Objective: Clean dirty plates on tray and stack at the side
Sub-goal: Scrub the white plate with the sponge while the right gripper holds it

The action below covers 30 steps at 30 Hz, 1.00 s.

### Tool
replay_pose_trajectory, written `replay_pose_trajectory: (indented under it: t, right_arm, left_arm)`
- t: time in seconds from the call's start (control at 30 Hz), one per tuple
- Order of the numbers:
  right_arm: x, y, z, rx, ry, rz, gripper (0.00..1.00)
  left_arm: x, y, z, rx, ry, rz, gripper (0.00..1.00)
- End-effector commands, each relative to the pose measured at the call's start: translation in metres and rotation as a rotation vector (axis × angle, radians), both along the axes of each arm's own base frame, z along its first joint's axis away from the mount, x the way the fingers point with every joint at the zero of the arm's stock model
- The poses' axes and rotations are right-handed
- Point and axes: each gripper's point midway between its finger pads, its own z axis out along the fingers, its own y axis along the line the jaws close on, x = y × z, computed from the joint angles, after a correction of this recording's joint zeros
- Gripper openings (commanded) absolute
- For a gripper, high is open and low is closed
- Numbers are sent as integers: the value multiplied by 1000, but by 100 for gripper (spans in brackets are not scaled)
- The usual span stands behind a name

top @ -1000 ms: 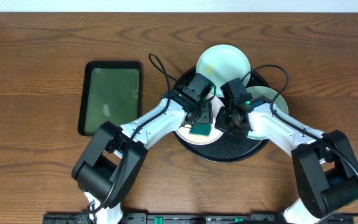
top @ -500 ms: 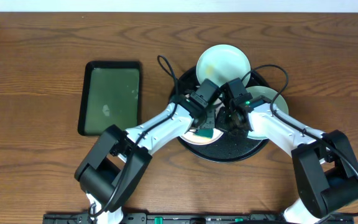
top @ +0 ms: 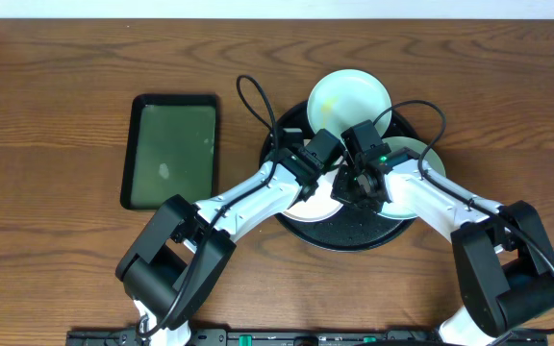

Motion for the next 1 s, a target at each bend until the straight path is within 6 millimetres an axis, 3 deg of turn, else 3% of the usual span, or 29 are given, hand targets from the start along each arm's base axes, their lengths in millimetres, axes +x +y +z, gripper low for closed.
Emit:
replay_pose_trajectory:
  t: [0.0,0.2,0.37,0.5,0.97]
  right_arm:
    - [-3,-6,-11,-29,16,24,2]
    - [-3,-7,-11,-34,16,31,2]
    - [-3,-7,-11,-36,10,54,1]
    - [-2,-7,-10,-38,1,81,2]
    - [-1,-6,-10,-37,-3,81,2]
  left_arm:
    - [16,35,20,162,-139,66,8]
    - [20,21,39,63,-159,60,8]
    - [19,-28,60,-312,-78,-15,8]
    - [16,-67,63,-595,38,-65,8]
    - [7,-61,-30,-520,225,41,8]
